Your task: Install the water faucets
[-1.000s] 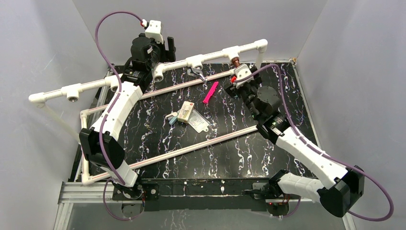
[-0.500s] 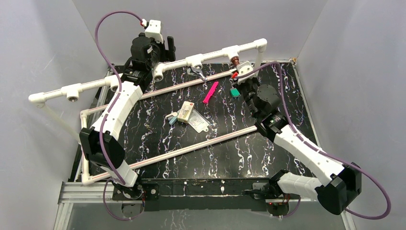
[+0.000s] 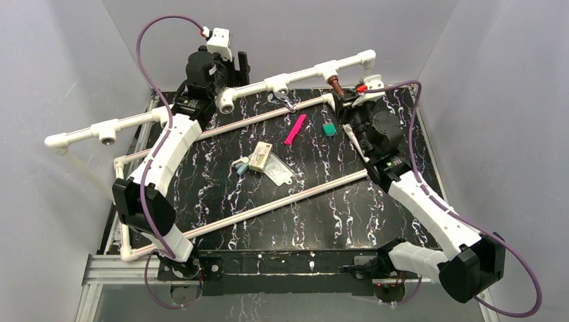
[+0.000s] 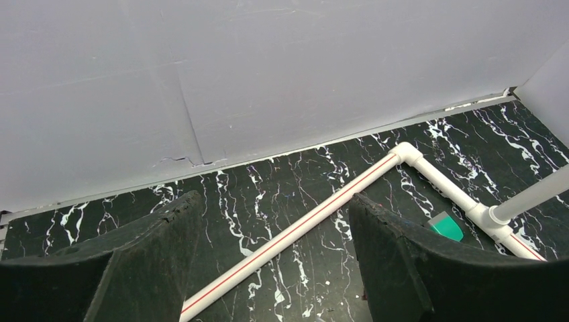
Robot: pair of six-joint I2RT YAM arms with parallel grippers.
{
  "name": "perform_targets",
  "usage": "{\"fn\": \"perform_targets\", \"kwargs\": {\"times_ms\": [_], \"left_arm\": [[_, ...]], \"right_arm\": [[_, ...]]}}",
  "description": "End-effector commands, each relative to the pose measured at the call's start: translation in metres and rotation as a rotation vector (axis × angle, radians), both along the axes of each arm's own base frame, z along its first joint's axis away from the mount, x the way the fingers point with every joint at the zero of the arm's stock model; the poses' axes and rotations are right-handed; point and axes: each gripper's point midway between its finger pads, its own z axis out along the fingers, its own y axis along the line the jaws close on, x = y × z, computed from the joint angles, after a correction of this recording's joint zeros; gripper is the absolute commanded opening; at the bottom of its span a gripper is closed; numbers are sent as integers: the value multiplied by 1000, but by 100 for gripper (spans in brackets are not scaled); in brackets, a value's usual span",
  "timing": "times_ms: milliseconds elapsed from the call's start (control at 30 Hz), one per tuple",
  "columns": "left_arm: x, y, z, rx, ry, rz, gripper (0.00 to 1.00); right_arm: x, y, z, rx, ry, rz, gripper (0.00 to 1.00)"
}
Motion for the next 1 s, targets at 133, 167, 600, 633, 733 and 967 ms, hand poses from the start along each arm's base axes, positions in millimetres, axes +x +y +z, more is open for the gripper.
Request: {"fn": "perform_targets", "kwargs": {"times_ms": [133,167,600,633,733,967], "left_arm": [[-22,2,-144,128,409,-16,77],[-21,2,-143,123,408,-12,77],[-3,-2,-73,-6,270,38,77],[-1,-3,-65,-23,254,41,77],[3,-9,-37,-87,197,37,77],[1,-10,48,-245,-3,38,77]], "right_arm": [[-10,14,1,115,90,112,7],[-11,12,2,105,86,108,16],[-29,-7,74,-27,-61,75,82],[-32,-9,80,-29,-69,75,84],[-40,-15,94,-27,-88,65,91],[-61,-48,98,-44,-105,-38,99]]}}
